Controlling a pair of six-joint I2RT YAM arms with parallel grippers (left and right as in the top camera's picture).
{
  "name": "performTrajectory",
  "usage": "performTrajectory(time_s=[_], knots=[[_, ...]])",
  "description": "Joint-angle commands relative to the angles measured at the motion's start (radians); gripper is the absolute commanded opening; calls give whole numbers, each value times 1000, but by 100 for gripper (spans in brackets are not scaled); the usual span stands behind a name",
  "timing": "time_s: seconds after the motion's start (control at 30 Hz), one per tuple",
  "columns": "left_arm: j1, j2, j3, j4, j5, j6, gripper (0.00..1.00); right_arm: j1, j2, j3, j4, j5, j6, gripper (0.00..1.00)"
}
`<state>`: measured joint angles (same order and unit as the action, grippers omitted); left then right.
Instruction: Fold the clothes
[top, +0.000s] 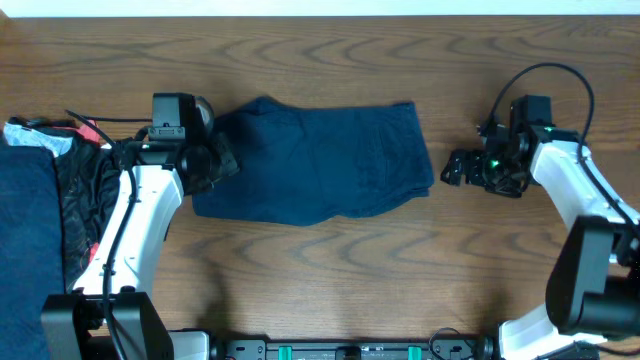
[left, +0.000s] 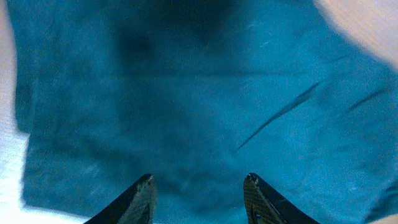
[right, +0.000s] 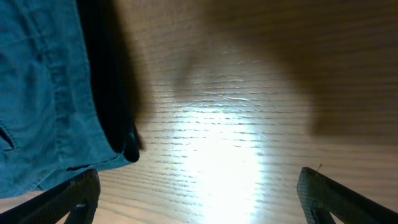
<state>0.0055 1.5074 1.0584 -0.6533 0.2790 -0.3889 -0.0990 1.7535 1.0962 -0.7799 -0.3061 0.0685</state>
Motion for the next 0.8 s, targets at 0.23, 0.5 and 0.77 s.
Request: performTrajectory(time_s=[0.23,0.5,0.77], knots=[[52,-14,-257,20,-137,-63,46,-6,14,9,2,-129,-19,99],[83,-90,-457,216,-142,-100,77,-5,14,9,-5,-178,-48,99],[83,-38,-467,455,-142,-198,82,-5,14,9,-20,-192,-53,99]])
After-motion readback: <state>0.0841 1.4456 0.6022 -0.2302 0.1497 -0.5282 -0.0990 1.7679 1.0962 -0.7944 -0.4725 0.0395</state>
